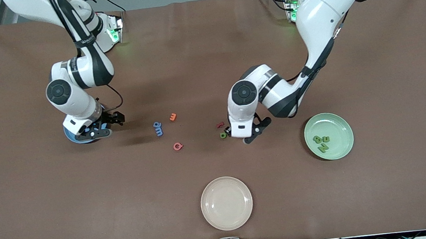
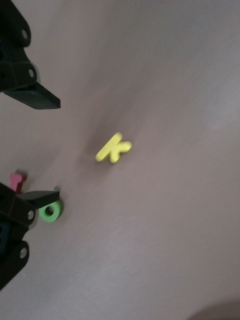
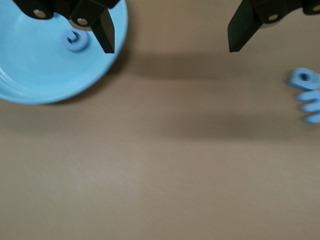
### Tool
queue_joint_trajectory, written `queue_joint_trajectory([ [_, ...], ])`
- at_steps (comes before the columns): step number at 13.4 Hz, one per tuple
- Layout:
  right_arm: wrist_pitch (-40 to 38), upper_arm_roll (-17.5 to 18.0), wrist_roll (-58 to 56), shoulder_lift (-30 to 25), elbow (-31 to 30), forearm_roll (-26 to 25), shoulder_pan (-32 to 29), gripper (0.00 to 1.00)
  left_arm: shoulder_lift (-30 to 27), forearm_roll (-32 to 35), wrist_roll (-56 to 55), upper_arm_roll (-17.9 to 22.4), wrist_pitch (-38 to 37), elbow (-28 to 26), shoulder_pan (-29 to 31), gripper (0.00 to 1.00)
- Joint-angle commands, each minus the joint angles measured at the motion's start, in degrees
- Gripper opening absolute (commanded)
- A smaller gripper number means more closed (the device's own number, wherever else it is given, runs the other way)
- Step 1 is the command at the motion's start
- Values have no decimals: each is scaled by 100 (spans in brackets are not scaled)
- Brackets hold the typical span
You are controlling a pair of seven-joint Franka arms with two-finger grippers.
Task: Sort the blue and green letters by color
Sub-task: 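Grasp the blue m with the right gripper while the left gripper grasps green b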
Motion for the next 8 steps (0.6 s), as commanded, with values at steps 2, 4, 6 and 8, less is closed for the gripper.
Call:
queue_joint_trajectory([
  [2, -101, 264, -46, 599, 738, 25, 151, 100, 350, 78, -330, 450, 278, 398, -559, 66],
  [4, -180, 379, -46, 810, 1028, 165, 160, 100, 543, 69, -717, 688, 367, 705, -885, 63],
  [6, -180, 624, -124, 1047, 1283, 393, 98, 100, 754, 60, -1024, 795, 367, 1057, -1079, 62],
  [8, -180, 748, -151, 1302, 1530, 692, 107, 100, 808, 60, -1131, 804, 367, 1085, -1115, 60],
])
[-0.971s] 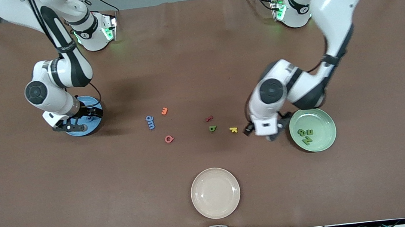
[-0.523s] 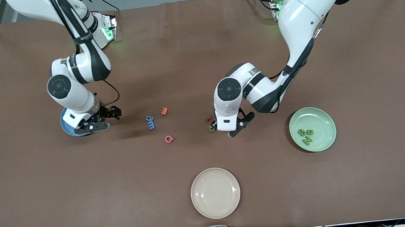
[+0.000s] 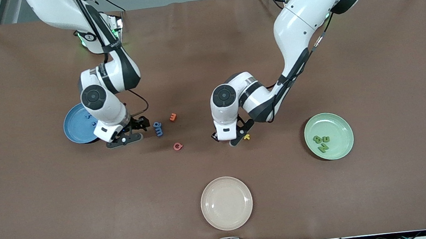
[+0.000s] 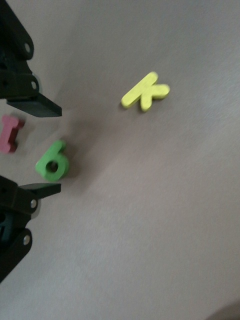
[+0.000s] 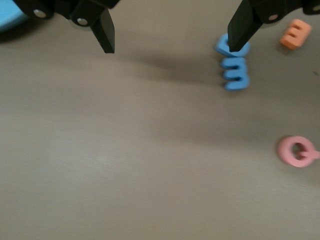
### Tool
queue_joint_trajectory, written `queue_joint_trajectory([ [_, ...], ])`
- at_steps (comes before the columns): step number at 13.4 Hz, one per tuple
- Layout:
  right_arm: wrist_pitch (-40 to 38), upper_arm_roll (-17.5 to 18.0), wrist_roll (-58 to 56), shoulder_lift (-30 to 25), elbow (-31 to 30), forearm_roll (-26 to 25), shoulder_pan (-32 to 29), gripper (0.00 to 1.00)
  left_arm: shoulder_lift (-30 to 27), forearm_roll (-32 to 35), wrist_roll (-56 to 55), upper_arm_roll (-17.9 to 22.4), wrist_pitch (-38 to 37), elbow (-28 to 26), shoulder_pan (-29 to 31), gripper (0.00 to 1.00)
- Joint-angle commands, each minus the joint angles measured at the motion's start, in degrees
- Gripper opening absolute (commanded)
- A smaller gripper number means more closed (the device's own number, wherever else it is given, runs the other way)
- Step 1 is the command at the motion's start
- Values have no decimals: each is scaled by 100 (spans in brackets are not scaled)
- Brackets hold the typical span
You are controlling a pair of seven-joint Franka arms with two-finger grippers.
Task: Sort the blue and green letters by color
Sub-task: 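Grasp the blue m with the right gripper while the left gripper grasps green b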
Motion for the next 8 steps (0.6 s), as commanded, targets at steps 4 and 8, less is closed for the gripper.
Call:
queue_joint_trajectory([
  [4, -125, 410, -161, 681, 674, 469, -111, 99, 292, 85, -137, 62, -8, 275, -128, 58],
  [8, -90, 428, -372, 884, 754, 548, -50, 91, 301, 85, -128, 106, 1, 258, -128, 20],
])
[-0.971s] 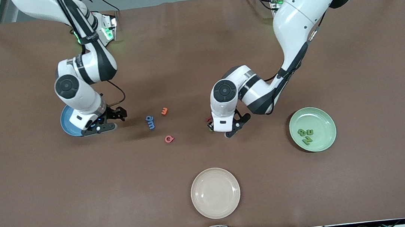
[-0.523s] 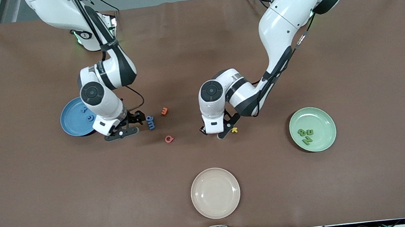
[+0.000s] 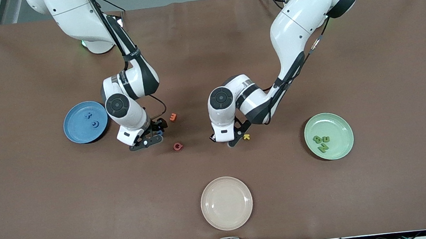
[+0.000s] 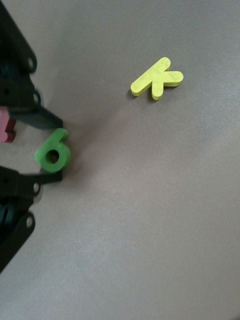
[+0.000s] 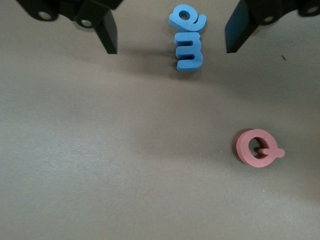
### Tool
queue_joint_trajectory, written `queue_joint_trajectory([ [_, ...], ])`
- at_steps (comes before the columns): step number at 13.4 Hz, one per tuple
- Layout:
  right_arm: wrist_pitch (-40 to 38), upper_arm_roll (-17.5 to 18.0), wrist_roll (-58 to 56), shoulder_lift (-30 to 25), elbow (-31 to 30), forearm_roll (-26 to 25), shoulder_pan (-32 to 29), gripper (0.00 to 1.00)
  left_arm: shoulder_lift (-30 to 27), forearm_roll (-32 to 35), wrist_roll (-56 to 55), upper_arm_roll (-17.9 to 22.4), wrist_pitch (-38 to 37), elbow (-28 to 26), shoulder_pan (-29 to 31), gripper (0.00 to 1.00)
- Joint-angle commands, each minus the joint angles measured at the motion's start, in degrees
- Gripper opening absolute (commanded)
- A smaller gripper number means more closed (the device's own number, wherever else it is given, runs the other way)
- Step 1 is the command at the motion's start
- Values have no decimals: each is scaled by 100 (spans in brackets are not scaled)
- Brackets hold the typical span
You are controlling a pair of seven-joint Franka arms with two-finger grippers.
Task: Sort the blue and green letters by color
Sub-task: 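Grasp the blue m with the right gripper while the left gripper grasps green b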
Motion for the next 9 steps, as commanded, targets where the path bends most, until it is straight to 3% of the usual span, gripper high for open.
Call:
queue_joint_trajectory([
  [1, -57, 56, -193, 162, 163, 180, -31, 85, 79, 85, -67, 92, 16, 93, -60, 12],
  [3, -31, 152, -193, 258, 207, 250, -57, 75, -79, 76, -76, 92, -36, 93, 10, 3],
  [9, 13, 294, -237, 347, 242, 347, -127, 52, -290, 50, -67, 92, -89, 93, 222, 5],
])
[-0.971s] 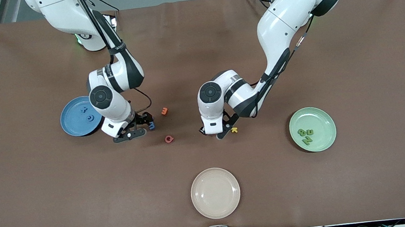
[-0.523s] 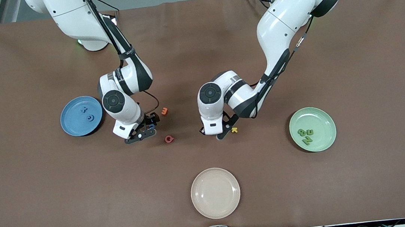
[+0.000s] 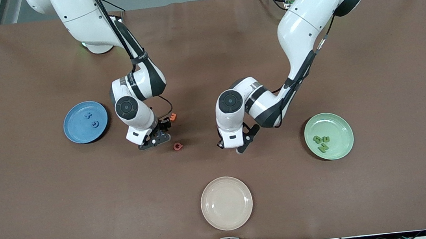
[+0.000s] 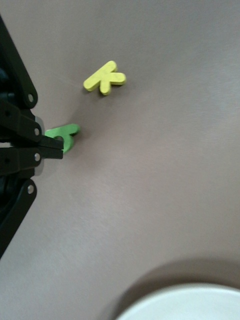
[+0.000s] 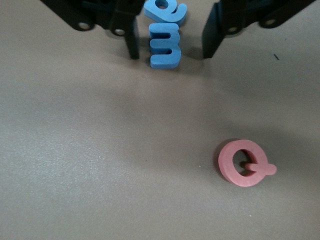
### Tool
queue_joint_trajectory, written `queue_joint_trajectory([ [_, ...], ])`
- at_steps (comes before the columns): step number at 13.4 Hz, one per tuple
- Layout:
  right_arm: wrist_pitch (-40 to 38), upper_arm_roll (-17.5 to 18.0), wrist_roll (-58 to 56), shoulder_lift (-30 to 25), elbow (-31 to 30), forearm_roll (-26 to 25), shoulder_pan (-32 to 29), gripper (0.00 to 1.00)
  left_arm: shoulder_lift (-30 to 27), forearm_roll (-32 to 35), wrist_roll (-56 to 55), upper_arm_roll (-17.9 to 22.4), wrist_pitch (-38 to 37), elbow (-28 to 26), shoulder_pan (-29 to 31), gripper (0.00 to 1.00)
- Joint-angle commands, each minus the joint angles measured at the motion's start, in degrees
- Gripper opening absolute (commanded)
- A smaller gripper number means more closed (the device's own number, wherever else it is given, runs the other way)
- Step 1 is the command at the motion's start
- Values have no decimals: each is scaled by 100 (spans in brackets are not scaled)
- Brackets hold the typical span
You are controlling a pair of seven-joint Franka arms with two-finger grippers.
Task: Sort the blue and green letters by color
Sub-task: 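Place the blue m on the blue plate while the left gripper places green b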
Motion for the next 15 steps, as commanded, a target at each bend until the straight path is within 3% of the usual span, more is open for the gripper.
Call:
queue_joint_trajectory([
  [1, -31, 86, -135, 53, 125, 123, -115, 47, -96, 23, -76, 12, -66, -47, -48, 15],
  [3, -31, 86, -135, 53, 108, 123, -115, 31, -43, -21, -102, 21, -40, -38, -49, 35],
  [6, -31, 78, -135, 53, 116, 114, -115, 10, 45, -21, -207, 21, -13, -38, -66, 39],
  [10, -329, 60, -135, -122, 82, 114, -194, 5, 71, -30, -190, 91, -13, -38, -66, 39],
  [15, -1490, -150, -1003, -1245, -312, 35, -809, 5, 168, -30, -199, 100, -13, -29, -66, 41],
])
